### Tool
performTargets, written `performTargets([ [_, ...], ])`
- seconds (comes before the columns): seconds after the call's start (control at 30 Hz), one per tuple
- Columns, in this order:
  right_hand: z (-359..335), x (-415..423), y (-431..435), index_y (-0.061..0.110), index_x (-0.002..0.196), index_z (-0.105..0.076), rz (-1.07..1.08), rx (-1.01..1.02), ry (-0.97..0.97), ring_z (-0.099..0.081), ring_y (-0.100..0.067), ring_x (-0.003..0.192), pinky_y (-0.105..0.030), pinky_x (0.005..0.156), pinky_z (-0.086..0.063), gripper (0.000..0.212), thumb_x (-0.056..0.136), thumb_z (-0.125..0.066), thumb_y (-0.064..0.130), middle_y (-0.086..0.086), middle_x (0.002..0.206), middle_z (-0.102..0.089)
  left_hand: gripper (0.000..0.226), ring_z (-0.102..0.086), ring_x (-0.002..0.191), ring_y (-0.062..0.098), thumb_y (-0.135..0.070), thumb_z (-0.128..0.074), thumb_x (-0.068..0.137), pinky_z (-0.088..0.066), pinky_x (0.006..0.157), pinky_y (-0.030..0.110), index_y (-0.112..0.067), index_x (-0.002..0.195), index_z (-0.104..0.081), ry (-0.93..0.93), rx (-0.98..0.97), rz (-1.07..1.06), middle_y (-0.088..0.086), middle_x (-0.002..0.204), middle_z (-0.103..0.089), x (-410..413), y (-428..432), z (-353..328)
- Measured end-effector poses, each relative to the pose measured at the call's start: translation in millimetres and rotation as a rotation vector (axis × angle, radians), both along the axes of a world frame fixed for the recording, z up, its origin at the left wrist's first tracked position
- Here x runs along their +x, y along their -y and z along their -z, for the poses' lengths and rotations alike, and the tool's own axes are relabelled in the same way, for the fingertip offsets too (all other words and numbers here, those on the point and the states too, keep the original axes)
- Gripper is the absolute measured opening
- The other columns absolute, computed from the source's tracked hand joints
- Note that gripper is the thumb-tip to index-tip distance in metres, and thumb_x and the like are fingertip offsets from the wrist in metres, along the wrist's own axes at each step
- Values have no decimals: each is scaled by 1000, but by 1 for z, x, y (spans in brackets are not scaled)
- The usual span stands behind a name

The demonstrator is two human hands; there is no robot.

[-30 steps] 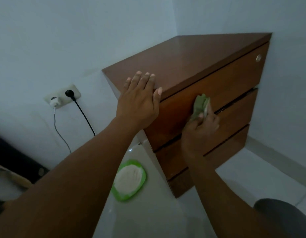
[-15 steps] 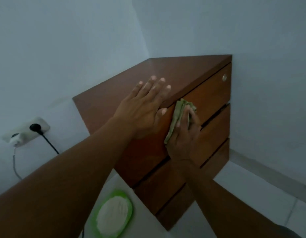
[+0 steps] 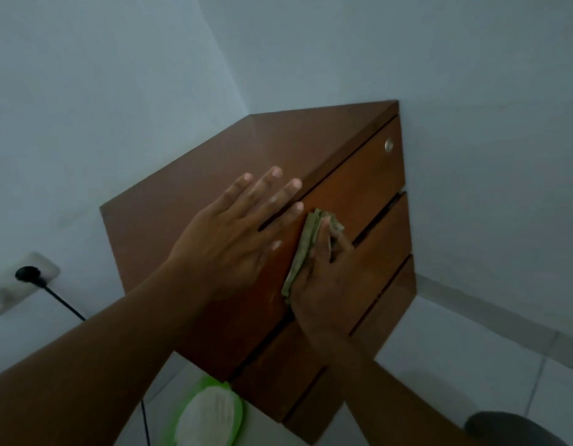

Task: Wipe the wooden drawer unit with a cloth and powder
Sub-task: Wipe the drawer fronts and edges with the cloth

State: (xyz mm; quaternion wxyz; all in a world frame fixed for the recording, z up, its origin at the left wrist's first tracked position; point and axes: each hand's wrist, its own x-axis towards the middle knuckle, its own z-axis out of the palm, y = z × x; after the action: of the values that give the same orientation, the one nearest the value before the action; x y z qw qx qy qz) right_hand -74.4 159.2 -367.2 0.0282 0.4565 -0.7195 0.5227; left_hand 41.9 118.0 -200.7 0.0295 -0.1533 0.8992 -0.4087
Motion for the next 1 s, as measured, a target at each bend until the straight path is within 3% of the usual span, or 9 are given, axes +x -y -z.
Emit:
performTargets([
  [0.1, -14, -42, 24, 22, 137, -43, 210, -231, 349, -54, -8, 119, -45, 105, -45, 50, 100, -37, 54, 3, 129, -54, 58, 5, 152, 35, -39, -16, 104, -9, 122, 53, -17, 158, -14, 22, -11, 10, 12, 166, 0, -1, 0, 1],
  [0.2, -20, -85, 32, 22, 142, -36, 120, -167, 621, -54, 7, 108, -9, 76, -45, 41, 102, -39, 31, 7, 124, -52, 59, 17, 150, 33, -42, -7, 103, 0, 123, 51, -20, 158, -3, 85, -53, 5, 10, 165, 11, -2, 1, 4],
  [0.3, -8, -115, 46, 10, 136, -48, 225, -147, 838, -53, -18, 107, -5, 65, -38, 36, 100, -42, 11, -2, 120, -54, 59, 21, 149, 31, -43, -3, 103, 2, 123, 49, -21, 158, 0, 93, -48, -11, 9, 164, 14, -3, 1, 4],
  [0.37, -2, -103, 43, 6, 139, -50, 288, -154, 757, -57, -24, 104, -3, 78, -34, 44, 97, -39, 3, -9, 119, -57, 59, 22, 149, 30, -42, -3, 103, 1, 123, 48, -21, 157, 1, 86, -38, -16, 9, 164, 15, -3, 1, 4],
  [0.47, 4, -37, 11, 18, 148, -41, 176, -257, 465, -44, -1, 101, 5, 83, -30, 49, 99, -39, 12, -2, 129, -44, 59, 19, 150, 30, -41, -4, 103, 0, 123, 49, -20, 158, 1, 74, -28, -9, 9, 164, 13, -3, 1, 5],
  [0.57, 15, 10, 4, 17, 153, -30, 31, -328, 190, -42, -13, 127, -23, 105, -39, 53, 101, -38, 24, -9, 145, -33, 59, 14, 151, 31, -40, -7, 103, -6, 123, 49, -17, 158, -2, 73, -25, -1, 10, 165, 9, -3, 1, 5],
  [0.77, 4, -51, 46, 10, 152, -31, 107, -396, 220, -36, -3, 114, 1, 94, -26, 51, 103, -42, 18, -20, 137, -39, 59, 21, 149, 31, -40, 0, 102, 2, 123, 48, -19, 156, 8, 74, -19, -27, 9, 163, 19, -4, 0, 4],
  [0.87, -4, -87, 65, 11, 149, -38, 232, -332, 406, -45, -11, 93, -18, 83, -41, 48, 101, -42, 11, -20, 125, -44, 59, 27, 147, 30, -41, 2, 101, 8, 122, 48, -20, 155, 16, 85, -33, -49, 8, 160, 27, -3, -1, 6],
  [1.0, -18, -80, 46, 8, 143, -48, 198, -421, 412, -48, -12, 100, 4, 84, -30, 42, 101, -44, 10, -18, 122, -47, 59, 16, 151, 30, -41, -8, 103, 0, 123, 48, -19, 158, 0, 44, 4, -15, 8, 164, 11, -3, 3, 7],
])
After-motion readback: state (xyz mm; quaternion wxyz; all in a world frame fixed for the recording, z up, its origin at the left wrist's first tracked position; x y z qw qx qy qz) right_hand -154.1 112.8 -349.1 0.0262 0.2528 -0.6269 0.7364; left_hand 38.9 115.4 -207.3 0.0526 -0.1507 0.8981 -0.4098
